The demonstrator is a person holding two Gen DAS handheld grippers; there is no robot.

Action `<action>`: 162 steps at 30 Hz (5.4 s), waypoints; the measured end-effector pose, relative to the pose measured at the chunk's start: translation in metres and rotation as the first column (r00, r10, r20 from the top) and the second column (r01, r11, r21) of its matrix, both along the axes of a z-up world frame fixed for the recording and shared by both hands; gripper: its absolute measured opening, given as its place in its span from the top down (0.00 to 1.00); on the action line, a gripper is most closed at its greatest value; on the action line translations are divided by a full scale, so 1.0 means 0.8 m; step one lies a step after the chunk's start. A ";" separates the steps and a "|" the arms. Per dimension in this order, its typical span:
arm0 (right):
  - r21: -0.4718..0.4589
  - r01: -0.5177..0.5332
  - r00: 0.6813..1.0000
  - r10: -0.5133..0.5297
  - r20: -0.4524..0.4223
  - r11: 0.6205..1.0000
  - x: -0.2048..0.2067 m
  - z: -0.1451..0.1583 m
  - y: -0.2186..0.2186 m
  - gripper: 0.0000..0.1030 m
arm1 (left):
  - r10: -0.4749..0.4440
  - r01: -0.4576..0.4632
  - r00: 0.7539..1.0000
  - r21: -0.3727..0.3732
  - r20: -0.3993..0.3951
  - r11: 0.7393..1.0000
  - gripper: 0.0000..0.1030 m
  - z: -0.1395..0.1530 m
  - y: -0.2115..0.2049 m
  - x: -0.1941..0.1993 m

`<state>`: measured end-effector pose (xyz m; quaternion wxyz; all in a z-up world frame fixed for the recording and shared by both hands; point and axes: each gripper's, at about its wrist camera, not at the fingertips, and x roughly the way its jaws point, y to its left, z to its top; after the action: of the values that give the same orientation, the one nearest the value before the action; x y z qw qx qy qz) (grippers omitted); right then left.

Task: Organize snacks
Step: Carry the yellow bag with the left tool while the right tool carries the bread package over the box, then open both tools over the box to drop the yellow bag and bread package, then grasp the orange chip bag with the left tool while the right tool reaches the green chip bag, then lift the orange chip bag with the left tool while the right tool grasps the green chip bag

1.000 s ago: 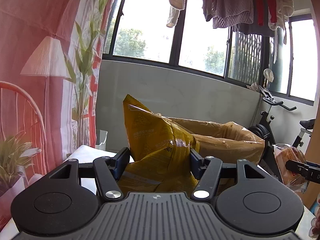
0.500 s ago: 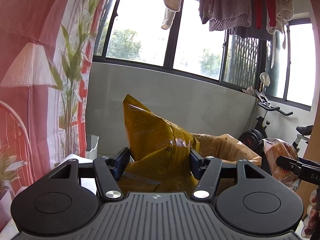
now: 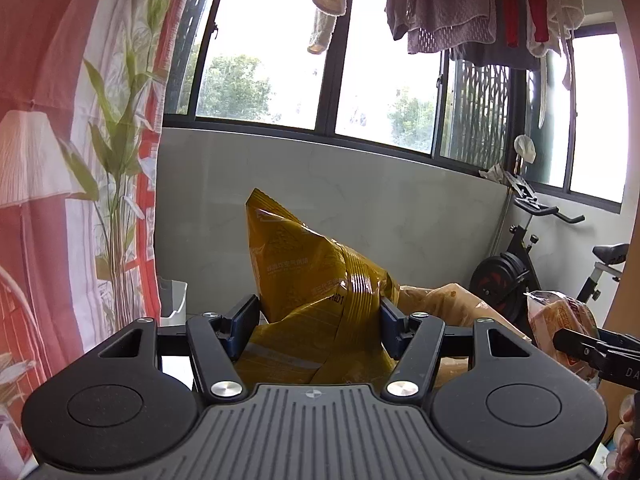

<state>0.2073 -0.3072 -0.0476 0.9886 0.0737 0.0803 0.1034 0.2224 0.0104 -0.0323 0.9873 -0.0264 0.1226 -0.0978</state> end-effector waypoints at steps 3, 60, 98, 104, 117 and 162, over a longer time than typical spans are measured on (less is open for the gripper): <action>0.011 -0.003 1.000 0.003 -0.003 1.000 0.007 0.000 0.000 0.24 | -0.001 0.001 1.000 0.024 0.011 1.000 0.37 0.011 -0.012 0.023; -0.034 -0.065 0.993 0.061 -0.097 0.997 -0.012 -0.069 0.050 0.18 | -0.009 0.001 0.941 -0.022 -0.339 1.000 0.11 -0.121 0.064 -0.017; -0.033 0.019 0.968 -0.026 -0.249 0.999 -0.037 -0.122 0.040 0.16 | 0.050 0.050 0.838 0.167 -0.543 0.985 0.23 -0.249 0.026 -0.042; -0.050 0.013 0.967 -0.025 -0.255 0.999 -0.034 -0.123 0.044 0.16 | 0.066 0.019 0.879 0.173 -0.473 0.985 0.26 -0.223 0.036 -0.057; -0.106 -0.082 0.966 0.052 -0.255 0.991 -0.025 -0.117 0.074 0.16 | 0.122 -0.112 0.916 0.047 -0.382 0.993 0.29 -0.178 0.074 -0.066; -0.034 -0.461 0.849 0.429 -0.310 0.887 0.004 -0.149 0.152 0.48 | 0.201 -0.220 0.918 -0.018 -0.340 0.975 0.29 -0.160 0.108 -0.075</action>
<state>0.2102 -0.1860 -0.1669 0.9170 0.0146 0.2466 0.3131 0.1628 0.0968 -0.1602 0.9554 -0.0832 0.2831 0.0116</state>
